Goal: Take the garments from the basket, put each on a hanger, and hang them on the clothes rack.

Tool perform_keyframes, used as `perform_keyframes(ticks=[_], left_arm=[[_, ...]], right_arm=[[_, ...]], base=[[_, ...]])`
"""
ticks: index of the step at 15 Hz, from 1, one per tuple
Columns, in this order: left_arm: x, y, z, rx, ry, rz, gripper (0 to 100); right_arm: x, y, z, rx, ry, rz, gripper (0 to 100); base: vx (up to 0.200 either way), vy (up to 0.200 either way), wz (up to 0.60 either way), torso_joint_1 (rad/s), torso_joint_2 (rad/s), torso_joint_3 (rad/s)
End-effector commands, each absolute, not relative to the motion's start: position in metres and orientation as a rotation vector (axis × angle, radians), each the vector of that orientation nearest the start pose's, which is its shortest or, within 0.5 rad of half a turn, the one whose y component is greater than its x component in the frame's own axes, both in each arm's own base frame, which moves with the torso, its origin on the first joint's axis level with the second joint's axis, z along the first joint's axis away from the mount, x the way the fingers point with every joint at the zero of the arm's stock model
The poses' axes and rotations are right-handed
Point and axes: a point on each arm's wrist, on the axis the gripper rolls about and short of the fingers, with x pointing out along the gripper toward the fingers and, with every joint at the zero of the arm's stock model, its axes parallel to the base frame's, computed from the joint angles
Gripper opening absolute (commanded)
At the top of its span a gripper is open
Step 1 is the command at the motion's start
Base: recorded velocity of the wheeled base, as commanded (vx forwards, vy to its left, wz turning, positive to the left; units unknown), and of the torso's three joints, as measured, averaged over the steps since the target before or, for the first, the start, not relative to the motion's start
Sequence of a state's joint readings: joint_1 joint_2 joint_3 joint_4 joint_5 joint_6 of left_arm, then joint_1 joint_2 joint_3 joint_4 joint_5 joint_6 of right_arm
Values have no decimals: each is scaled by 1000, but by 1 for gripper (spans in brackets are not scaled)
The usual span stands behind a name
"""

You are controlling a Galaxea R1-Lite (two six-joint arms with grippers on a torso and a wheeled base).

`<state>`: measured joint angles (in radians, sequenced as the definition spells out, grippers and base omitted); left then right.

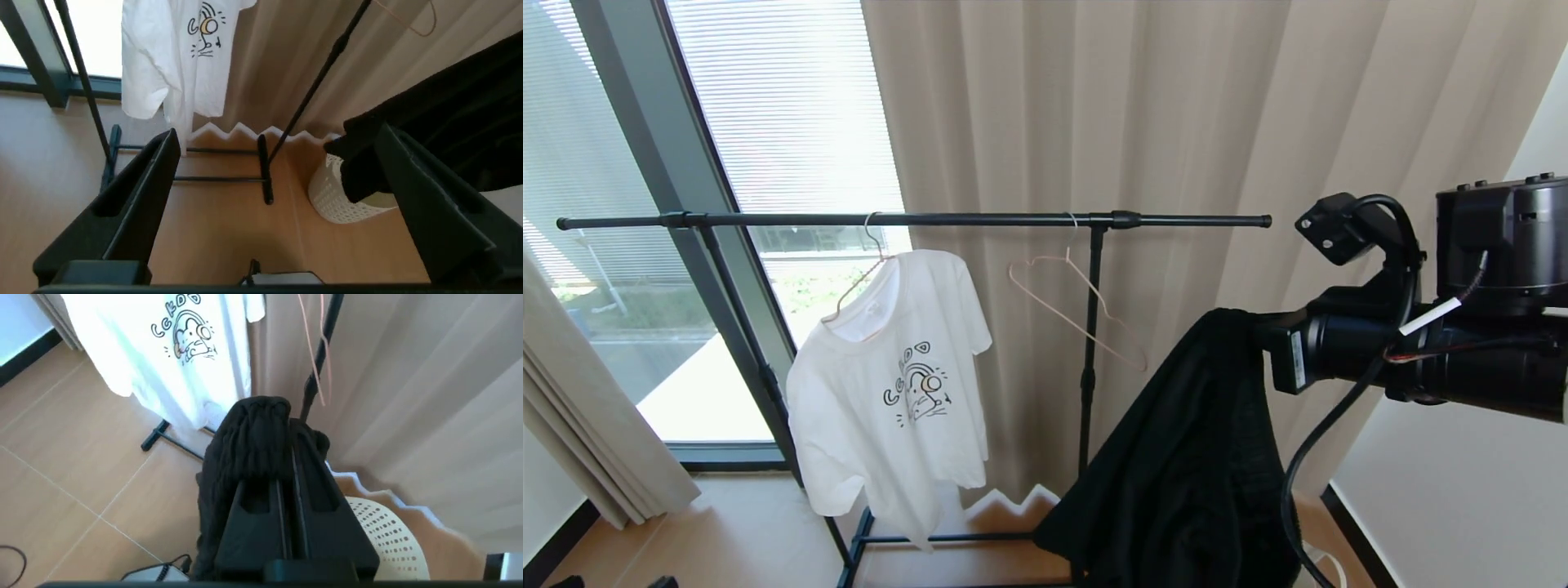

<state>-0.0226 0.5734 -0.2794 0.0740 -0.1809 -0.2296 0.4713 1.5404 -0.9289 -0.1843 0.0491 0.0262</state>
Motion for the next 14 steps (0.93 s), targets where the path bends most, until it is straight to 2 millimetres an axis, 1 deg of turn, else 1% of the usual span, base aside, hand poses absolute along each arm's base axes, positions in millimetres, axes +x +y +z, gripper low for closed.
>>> perform_keyframes(ticks=[1, 3, 4, 5, 6, 7, 8, 9, 11, 12, 14], left_arm=[[87, -22, 172, -274, 570, -316, 100], [100, -52, 180, -376, 625, -501, 100], [112, -75, 181, -364, 685, -555, 100], [121, -89, 180, -327, 719, -554, 100], [125, -101, 177, -300, 752, -577, 100], [125, -108, 174, -281, 775, -599, 100], [128, -116, 171, -268, 800, -629, 100], [138, -126, 169, -267, 802, -645, 100], [158, -152, 160, -245, 794, -677, 100], [166, -167, 152, -212, 806, -695, 100], [177, -187, 140, -189, 838, -697, 100]], right_arm=[[255, 138, 208, -56, 466, 492, 0], [256, 154, 201, -27, 490, 439, 0], [254, 167, 197, -21, 497, 412, 0], [256, 176, 195, -19, 500, 395, 0], [258, 184, 192, -24, 502, 379, 0], [262, 186, 190, -26, 500, 349, 0], [267, 192, 189, 9, 482, 319, 0], [271, 197, 189, 32, 466, 292, 0], [284, 206, 196, 38, 416, 226, 0], [286, 213, 203, 47, 389, 223, 0], [286, 214, 209, 76, 370, 215, 0]], base=[[0, 0, 0, 0, 0, 0], [0, 0, 0, 0, 0, 0], [0, 0, 0, 0, 0, 0], [0, 0, 0, 0, 0, 0], [0, 0, 0, 0, 0, 0], [0, 0, 0, 0, 0, 0], [0, 0, 0, 0, 0, 0], [0, 0, 0, 0, 0, 0], [0, 0, 0, 0, 0, 0], [0, 0, 0, 0, 0, 0], [0, 0, 0, 0, 0, 0]])
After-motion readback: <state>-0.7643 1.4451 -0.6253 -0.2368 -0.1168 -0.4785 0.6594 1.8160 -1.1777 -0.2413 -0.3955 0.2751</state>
